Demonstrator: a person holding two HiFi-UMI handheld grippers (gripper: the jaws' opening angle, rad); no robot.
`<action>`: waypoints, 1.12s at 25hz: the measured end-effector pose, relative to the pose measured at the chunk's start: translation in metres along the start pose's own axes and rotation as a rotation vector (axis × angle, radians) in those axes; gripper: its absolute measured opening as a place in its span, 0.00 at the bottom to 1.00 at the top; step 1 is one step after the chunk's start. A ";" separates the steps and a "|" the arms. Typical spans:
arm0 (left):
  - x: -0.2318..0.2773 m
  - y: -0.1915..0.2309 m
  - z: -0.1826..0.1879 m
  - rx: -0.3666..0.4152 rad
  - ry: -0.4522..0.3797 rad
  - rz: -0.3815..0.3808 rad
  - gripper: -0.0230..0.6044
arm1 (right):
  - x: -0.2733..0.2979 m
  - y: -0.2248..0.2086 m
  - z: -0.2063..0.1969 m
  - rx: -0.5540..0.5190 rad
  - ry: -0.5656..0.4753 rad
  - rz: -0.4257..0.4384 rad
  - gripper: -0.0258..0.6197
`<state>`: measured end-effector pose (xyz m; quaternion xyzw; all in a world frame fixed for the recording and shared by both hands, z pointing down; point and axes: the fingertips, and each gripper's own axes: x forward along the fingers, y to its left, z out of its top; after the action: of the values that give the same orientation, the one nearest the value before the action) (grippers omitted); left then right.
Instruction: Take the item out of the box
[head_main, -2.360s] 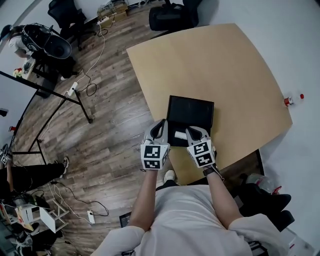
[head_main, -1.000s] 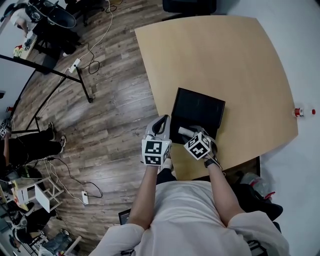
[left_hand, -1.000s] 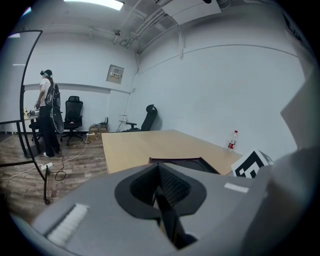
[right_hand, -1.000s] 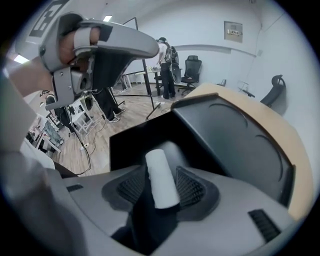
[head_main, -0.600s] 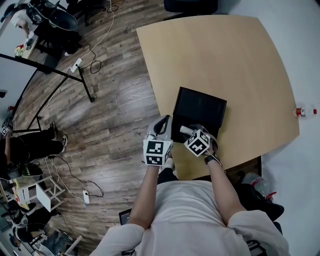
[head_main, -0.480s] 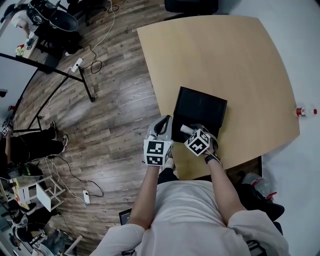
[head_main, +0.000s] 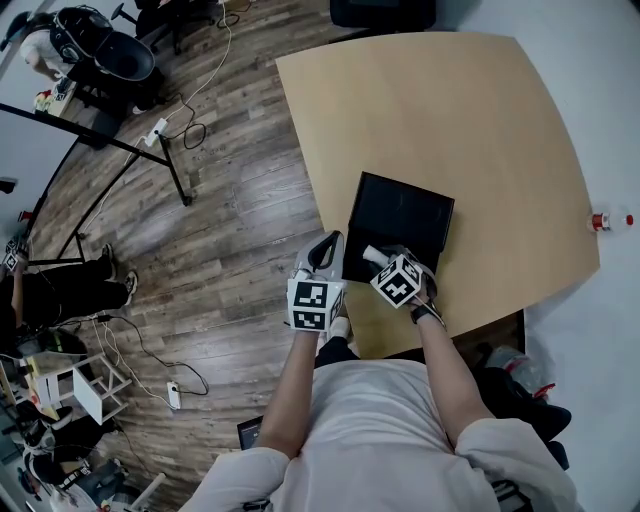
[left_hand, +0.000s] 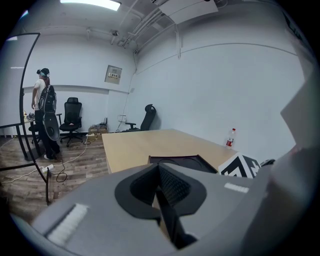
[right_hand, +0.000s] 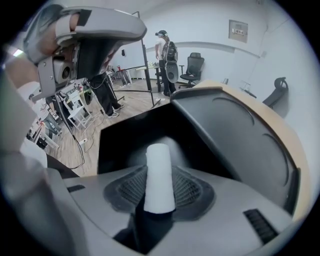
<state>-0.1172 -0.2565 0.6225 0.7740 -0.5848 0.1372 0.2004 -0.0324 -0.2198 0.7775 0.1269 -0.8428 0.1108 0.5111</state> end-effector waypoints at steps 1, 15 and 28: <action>0.000 0.000 0.001 0.002 -0.001 -0.001 0.05 | -0.001 0.000 0.001 0.012 -0.005 0.000 0.27; -0.008 -0.003 0.011 0.047 -0.018 -0.020 0.05 | -0.042 -0.014 0.011 0.111 -0.097 -0.116 0.27; -0.009 -0.029 0.032 0.134 -0.052 -0.075 0.05 | -0.120 -0.040 0.010 0.284 -0.265 -0.270 0.27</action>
<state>-0.0924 -0.2570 0.5855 0.8102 -0.5500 0.1484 0.1381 0.0259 -0.2485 0.6689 0.3224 -0.8540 0.1411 0.3832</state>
